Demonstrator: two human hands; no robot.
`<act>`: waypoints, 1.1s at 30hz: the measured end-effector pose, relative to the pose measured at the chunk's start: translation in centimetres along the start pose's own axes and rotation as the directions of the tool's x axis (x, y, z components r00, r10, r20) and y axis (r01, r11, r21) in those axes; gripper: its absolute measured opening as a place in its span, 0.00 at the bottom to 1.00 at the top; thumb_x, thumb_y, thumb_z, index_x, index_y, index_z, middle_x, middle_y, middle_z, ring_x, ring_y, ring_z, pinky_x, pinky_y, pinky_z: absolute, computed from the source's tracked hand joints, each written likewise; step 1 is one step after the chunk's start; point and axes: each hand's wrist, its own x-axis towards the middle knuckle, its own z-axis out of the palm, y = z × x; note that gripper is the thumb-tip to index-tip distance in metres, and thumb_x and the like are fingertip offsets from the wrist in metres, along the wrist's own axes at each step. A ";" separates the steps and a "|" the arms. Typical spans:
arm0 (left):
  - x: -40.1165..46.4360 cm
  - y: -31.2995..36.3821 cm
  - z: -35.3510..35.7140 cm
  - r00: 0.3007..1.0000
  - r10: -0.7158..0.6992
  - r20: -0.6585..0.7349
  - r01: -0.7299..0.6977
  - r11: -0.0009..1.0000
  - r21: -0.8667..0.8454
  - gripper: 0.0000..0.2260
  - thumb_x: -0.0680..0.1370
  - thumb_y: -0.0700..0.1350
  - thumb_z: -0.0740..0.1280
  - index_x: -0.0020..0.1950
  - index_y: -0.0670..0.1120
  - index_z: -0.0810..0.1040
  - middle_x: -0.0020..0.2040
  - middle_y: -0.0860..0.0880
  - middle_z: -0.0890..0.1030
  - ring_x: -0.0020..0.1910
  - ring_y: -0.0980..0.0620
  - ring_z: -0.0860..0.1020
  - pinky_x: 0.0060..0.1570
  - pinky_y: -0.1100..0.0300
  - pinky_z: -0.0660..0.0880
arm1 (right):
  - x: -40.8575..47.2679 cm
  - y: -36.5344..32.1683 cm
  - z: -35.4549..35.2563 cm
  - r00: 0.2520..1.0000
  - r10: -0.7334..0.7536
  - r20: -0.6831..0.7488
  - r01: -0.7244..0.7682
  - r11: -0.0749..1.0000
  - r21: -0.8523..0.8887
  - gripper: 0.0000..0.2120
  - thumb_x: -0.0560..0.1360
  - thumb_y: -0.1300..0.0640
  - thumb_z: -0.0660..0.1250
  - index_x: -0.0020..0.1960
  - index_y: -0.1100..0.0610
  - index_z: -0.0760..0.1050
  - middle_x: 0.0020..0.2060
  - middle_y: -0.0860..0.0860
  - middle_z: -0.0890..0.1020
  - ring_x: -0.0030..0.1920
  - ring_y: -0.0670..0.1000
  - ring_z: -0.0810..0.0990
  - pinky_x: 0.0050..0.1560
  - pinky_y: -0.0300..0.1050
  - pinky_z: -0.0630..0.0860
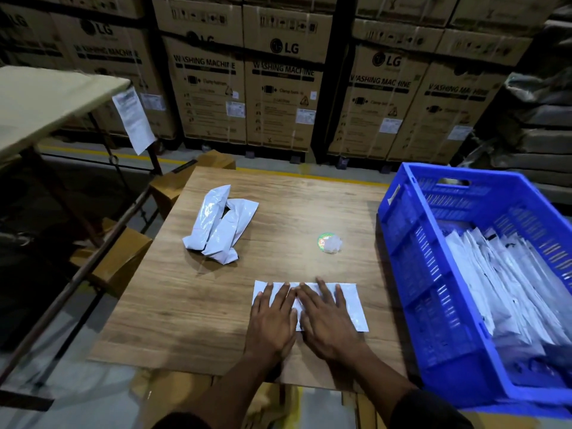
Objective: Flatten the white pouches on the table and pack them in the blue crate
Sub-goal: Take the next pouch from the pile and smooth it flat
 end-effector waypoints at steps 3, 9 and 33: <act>0.3 -0.5 0.1 0.998 -0.023 0.067 0.021 1.000 0.023 0.25 0.85 0.49 0.44 0.76 0.48 0.72 0.74 0.51 0.73 0.76 0.43 0.67 0.72 0.46 0.62 | 0.2 -0.8 0.5 0.999 0.052 -0.001 -0.052 0.997 0.053 0.25 0.78 0.48 0.55 0.74 0.51 0.69 0.72 0.45 0.73 0.73 0.56 0.69 0.69 0.62 0.53; -0.1 -0.2 -0.2 0.999 -0.001 -0.040 0.002 1.000 0.020 0.22 0.82 0.51 0.57 0.73 0.45 0.75 0.71 0.48 0.76 0.72 0.39 0.72 0.68 0.43 0.66 | 0.0 -0.4 1.2 0.993 0.104 0.064 -0.109 0.990 0.092 0.26 0.82 0.44 0.47 0.79 0.46 0.58 0.78 0.42 0.61 0.80 0.55 0.54 0.73 0.61 0.45; -1.6 -0.9 -0.4 0.998 -0.043 -0.036 0.044 0.998 0.051 0.30 0.82 0.59 0.59 0.82 0.50 0.60 0.82 0.45 0.59 0.80 0.35 0.54 0.75 0.35 0.56 | -2.5 3.7 1.4 0.968 0.238 0.085 -0.240 0.971 0.019 0.38 0.79 0.29 0.42 0.82 0.50 0.44 0.81 0.54 0.40 0.80 0.58 0.37 0.76 0.57 0.37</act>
